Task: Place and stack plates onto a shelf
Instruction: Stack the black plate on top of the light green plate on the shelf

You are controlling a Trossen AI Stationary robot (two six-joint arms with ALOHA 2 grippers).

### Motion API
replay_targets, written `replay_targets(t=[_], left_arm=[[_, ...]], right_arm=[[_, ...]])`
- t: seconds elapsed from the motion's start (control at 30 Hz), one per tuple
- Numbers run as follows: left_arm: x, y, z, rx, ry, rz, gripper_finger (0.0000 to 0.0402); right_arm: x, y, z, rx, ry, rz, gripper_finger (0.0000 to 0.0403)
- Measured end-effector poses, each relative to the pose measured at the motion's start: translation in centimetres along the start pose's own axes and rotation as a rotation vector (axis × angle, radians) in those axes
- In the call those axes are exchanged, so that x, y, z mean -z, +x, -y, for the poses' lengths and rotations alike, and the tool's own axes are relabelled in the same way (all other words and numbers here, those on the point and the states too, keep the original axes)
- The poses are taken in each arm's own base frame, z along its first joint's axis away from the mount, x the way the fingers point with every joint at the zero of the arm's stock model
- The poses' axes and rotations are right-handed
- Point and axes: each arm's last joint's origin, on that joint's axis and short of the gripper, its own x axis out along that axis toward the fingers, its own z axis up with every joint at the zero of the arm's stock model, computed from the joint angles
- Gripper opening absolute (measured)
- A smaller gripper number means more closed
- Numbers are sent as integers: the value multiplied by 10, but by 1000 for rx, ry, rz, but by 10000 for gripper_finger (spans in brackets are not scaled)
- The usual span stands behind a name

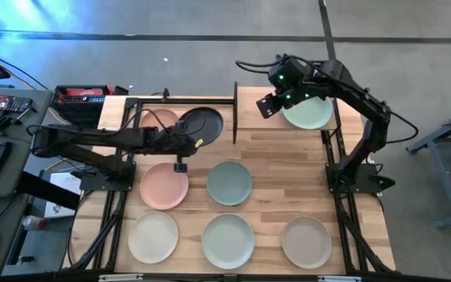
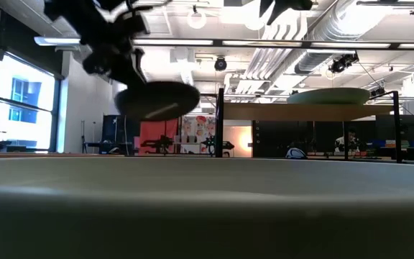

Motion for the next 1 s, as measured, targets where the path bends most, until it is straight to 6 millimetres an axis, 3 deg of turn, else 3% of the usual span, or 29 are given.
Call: replay_targets(t=[0.27,0.47,0.67,1.0], left_arm=[[-36,-39,6,-23,200,51,5],[-58,-53,14,-6,398,101,5],[-73,-54,22,-19,532,119,5],[-82,-38,44,-29,679,61,5]], right_arm=[[12,-1,-17,8,115,13,114],[21,8,-35,16,133,-4,114],[30,20,-55,14,112,-18,114],[43,43,-80,56,109,-33,114]])
